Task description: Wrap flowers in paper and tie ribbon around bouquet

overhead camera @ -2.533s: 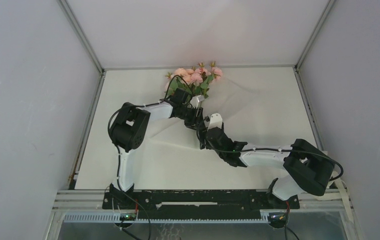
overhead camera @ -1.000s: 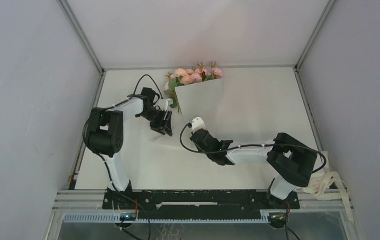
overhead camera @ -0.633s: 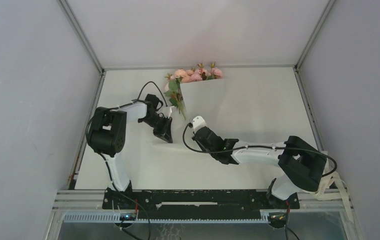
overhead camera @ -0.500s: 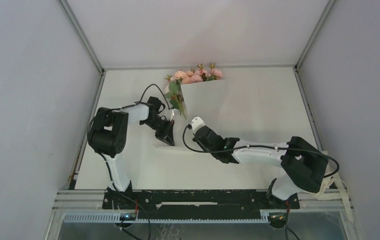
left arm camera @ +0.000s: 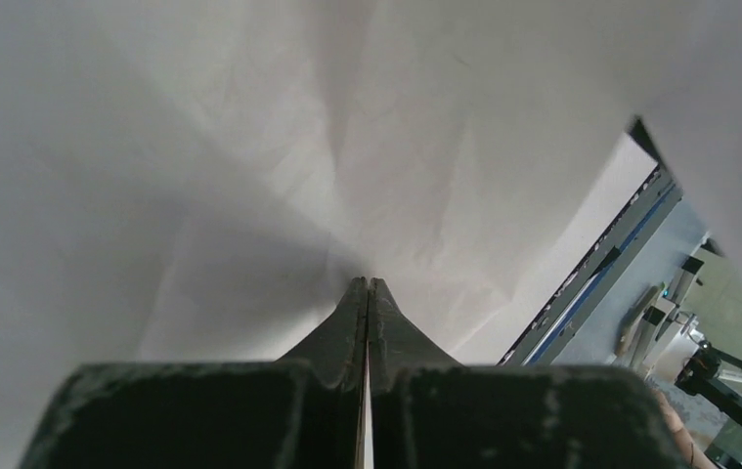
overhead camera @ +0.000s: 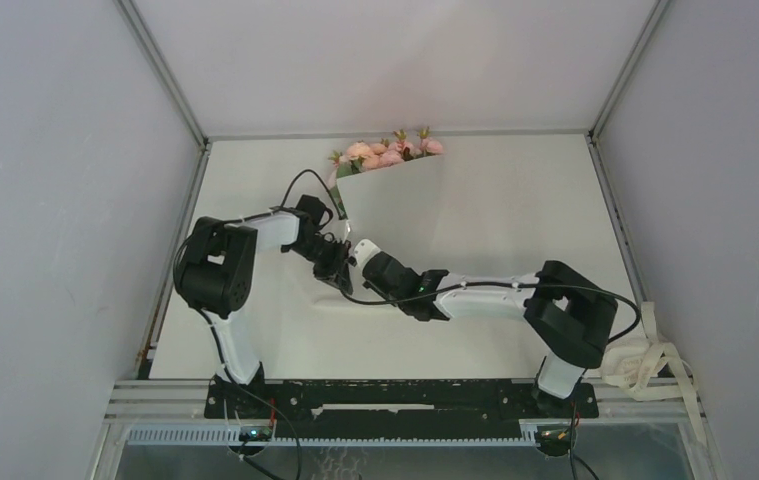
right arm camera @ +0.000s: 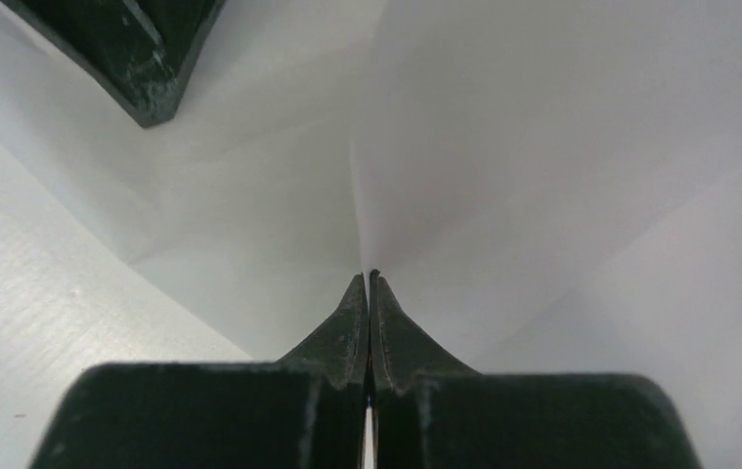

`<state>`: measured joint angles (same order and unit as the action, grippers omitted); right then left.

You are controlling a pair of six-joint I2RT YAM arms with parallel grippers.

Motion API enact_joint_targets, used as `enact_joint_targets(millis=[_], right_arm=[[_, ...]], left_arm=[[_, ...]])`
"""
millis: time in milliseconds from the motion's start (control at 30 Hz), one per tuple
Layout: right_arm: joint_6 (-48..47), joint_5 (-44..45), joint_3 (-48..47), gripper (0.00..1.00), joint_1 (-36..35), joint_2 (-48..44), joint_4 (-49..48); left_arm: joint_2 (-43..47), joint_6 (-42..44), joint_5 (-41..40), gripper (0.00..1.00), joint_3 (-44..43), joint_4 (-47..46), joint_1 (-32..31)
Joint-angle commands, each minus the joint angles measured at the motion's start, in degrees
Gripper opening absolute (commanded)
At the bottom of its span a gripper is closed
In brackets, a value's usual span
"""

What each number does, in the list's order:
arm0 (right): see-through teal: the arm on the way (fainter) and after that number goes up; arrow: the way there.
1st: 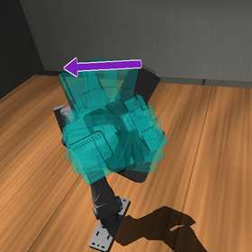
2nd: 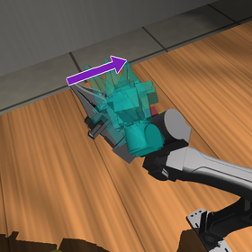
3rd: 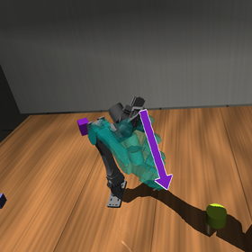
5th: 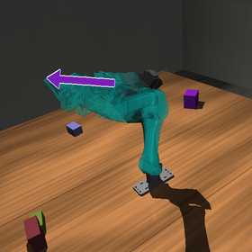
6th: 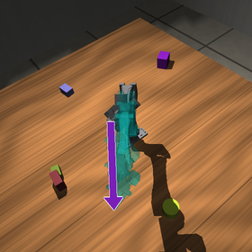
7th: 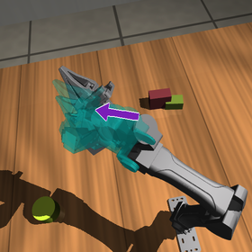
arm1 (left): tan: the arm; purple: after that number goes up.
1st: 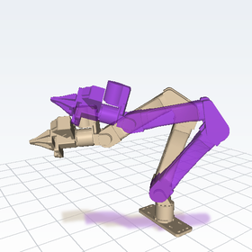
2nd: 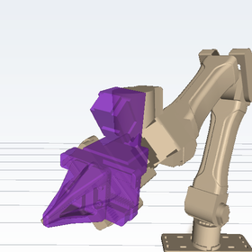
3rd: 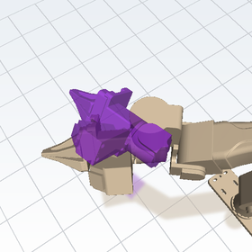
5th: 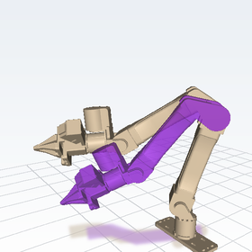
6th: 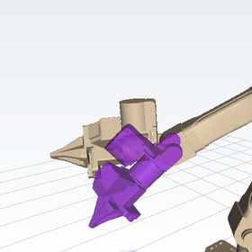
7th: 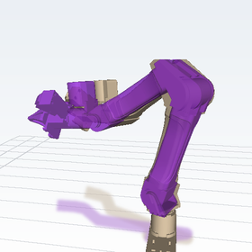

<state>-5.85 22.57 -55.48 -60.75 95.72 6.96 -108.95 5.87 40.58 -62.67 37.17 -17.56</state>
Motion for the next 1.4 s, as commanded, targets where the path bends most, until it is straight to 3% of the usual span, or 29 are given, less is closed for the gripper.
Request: enact_joint_targets(millis=[0, 300, 467, 600, 833, 933, 1133, 1367], right_arm=[[4.8, 4.4, -2.3, 0.0, 0.4, 1.6, 0.6], [13.2, 2.2, 4.0, 0.0, 3.9, -3.8, -3.6], [12.2, 3.5, 4.0, 0.0, 2.5, -2.4, -5.1], [12.1, 3.9, 4.0, 0.0, 1.8, -1.0, -5.8], [12.2, 4.2, 4.0, 0.0, 1.1, 1.0, -6.3], [12.1, 3.9, 4.0, 0.0, 1.0, 1.5, -6.3], [11.8, 4.0, 4.0, 0.0, 0.8, 1.8, -6.3], [11.1, 4.6, 4.0, 0.0, 0.2, 2.1, -6.4]], left_arm=[[1.3, -0.9, -0.7, 0.01, -2.3, -0.8, 1.9], [5.4, 4.6, -1.9, 0.38, -5.6, 3.3, 2.4], [6.7, 4.6, 4.7, 0.54, -6.5, 3.5, 3.5], [7.2, -4.7, 13.2, 0.67, -7.4, -3.1, 7.0], [12.2, -23.4, 13.9, 0.82, -1.0, -25.0, 9.3], [10.7, -29.2, 15.4, 0.85, 0.0, -29.3, 8.9], [5.3, -30.1, 14.8, 0.86, -2.0, -28.2, 6.2], [2.2, -28.5, 13.0, 0.76, -4.8, -25.5, 4.0]])
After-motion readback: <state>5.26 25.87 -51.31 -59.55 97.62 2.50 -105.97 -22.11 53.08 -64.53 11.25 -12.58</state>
